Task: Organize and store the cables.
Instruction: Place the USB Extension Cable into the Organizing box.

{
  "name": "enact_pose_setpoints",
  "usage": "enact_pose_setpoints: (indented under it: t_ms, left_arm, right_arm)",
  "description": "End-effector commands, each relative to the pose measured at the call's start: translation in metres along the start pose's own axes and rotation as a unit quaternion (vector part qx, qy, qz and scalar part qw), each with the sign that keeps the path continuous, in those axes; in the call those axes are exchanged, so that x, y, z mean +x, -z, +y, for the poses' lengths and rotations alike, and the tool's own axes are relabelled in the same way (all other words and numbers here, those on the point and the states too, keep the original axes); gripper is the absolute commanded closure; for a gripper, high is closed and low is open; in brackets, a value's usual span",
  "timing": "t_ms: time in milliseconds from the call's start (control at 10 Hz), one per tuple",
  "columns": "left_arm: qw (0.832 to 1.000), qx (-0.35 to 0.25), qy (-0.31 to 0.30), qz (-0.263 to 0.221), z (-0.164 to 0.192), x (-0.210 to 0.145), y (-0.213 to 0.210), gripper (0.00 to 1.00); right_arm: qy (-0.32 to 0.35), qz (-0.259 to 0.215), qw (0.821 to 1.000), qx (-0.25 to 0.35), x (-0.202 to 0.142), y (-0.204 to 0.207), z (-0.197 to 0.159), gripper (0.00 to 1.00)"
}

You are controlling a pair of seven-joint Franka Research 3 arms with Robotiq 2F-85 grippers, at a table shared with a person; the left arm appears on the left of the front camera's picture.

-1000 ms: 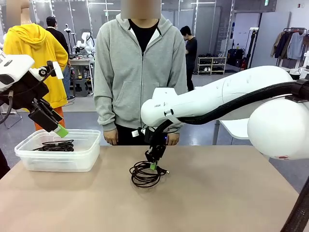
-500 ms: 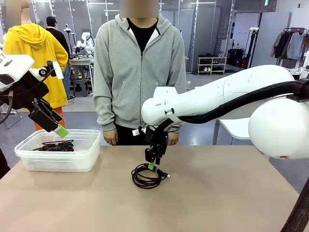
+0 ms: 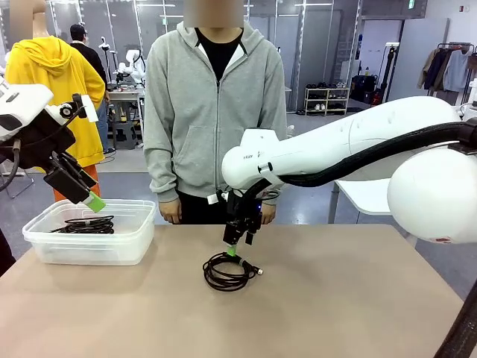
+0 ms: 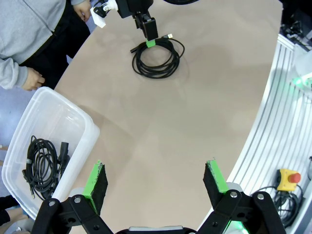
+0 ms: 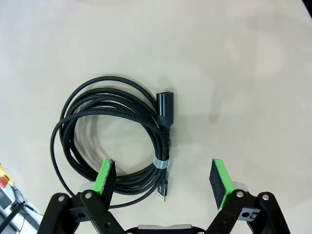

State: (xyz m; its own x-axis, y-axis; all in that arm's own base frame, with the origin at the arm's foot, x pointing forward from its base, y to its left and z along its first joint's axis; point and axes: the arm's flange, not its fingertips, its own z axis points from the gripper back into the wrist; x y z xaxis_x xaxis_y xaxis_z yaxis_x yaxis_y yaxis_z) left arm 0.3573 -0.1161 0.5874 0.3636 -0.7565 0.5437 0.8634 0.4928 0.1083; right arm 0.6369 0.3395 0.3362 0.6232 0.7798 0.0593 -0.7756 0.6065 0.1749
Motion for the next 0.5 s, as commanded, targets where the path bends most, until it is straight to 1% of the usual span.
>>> enact_pose_setpoints:
  t_ms: [0,200,400]
  left_arm:
    - [1.000,-0.002,0.001,0.005,0.000,0.000,-0.001,0.00]
    - [1.000,-0.002,0.001,0.005,0.000,0.000,-0.001,0.00]
    - [1.000,-0.002,0.001,0.005,0.000,0.000,-0.001,0.00]
  right_arm:
    - [0.011,-0.014,1.000,0.003,-0.011,-0.004,0.002,0.00]
    - [0.003,-0.018,1.000,-0.010,-0.020,-0.015,-0.008,0.00]
    - [-0.006,-0.034,0.999,-0.027,-0.047,-0.045,-0.028,0.00]
